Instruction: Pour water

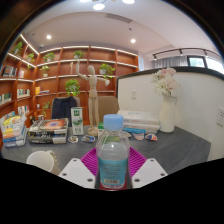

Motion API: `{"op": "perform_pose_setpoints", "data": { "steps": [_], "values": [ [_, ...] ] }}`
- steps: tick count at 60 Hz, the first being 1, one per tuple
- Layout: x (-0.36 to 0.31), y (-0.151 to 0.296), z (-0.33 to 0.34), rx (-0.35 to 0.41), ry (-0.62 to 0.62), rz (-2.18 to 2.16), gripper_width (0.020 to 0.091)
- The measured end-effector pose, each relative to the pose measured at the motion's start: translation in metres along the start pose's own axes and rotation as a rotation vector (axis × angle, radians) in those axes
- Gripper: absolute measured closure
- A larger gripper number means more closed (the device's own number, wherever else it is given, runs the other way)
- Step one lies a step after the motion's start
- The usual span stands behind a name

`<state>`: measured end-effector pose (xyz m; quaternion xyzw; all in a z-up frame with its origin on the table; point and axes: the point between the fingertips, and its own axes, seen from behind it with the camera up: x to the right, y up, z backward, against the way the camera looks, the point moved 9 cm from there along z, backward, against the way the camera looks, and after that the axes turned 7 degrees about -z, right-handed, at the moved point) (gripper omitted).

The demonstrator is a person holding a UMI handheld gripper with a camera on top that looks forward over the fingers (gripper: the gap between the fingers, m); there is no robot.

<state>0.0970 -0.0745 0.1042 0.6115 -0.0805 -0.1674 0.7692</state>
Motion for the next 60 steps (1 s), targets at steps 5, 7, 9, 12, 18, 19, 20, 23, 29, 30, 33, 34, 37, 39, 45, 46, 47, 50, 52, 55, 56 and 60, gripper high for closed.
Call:
{"op": "perform_pose_setpoints", "data": {
  "steps": [5, 7, 9, 12, 18, 19, 20, 23, 29, 30, 33, 34, 37, 39, 45, 46, 47, 50, 52, 55, 56, 60],
  "values": [
    [0.002, 0.000, 0.001, 0.008, 0.006, -0.009, 0.0700],
    [0.003, 0.000, 0.002, 0.009, 0.007, -0.011, 0.0676],
    [0.003, 0.000, 0.002, 0.010, 0.008, -0.019, 0.0659],
    [0.003, -0.001, 0.003, -0.001, 0.009, -0.030, 0.0629],
    [0.000, -0.002, 0.013, -0.016, 0.025, -0.003, 0.0452],
    [-0.001, -0.002, 0.017, -0.014, 0.028, 0.003, 0.0430],
    [-0.002, -0.002, 0.021, -0.012, 0.032, 0.009, 0.0412],
    [-0.005, -0.005, 0.032, -0.014, 0.053, 0.030, 0.0383],
    [-0.007, -0.010, 0.060, -0.035, 0.061, 0.064, 0.0374],
    [-0.007, -0.011, 0.064, -0.038, 0.063, 0.069, 0.0374],
    [-0.009, -0.014, 0.079, -0.050, 0.078, 0.078, 0.0375],
    [-0.009, -0.015, 0.085, -0.054, 0.086, 0.078, 0.0375],
    [-0.012, -0.016, 0.101, -0.060, 0.112, 0.080, 0.0373],
    [-0.014, -0.018, 0.112, -0.068, 0.135, 0.080, 0.0373],
    [-0.023, -0.023, 0.141, -0.091, 0.197, 0.073, 0.0369],
    [-0.025, -0.024, 0.146, -0.097, 0.204, 0.070, 0.0369],
    [-0.026, -0.025, 0.150, -0.103, 0.211, 0.068, 0.0368],
    [-0.032, -0.026, 0.162, -0.112, 0.232, 0.061, 0.0365],
    [-0.036, -0.026, 0.168, -0.107, 0.242, 0.056, 0.0364],
    [-0.043, -0.024, 0.179, -0.100, 0.258, 0.047, 0.0365],
    [-0.045, -0.024, 0.183, -0.099, 0.265, 0.045, 0.0366],
    [-0.055, -0.019, 0.195, -0.088, 0.295, 0.046, 0.0365]
  ]
}}
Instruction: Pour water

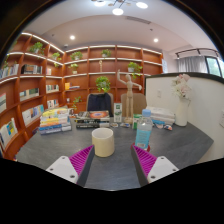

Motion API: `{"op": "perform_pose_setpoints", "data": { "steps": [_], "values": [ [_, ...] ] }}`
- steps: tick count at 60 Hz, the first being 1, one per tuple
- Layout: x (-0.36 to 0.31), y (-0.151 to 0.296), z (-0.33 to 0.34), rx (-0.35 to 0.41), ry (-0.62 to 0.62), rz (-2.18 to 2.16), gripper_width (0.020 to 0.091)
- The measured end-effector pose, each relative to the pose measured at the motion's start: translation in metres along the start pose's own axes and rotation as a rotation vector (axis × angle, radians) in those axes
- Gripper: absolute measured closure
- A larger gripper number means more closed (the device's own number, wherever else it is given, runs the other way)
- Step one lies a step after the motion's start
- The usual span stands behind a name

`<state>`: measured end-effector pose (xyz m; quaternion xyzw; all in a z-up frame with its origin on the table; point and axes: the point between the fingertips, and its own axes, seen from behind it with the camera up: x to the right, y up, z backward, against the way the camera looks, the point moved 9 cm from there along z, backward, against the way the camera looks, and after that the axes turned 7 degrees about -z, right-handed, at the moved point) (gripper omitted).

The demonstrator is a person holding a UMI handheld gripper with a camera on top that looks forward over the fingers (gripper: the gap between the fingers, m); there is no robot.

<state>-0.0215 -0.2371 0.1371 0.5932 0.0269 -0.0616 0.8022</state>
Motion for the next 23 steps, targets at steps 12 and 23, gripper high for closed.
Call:
{"op": "perform_pose_setpoints", "data": {
  "steps": [12, 23],
  "values": [
    [-0.020, 0.010, 0.018, 0.031, 0.053, 0.007, 0.0360],
    [-0.021, 0.009, 0.024, 0.031, 0.041, 0.015, 0.0363]
  ]
}}
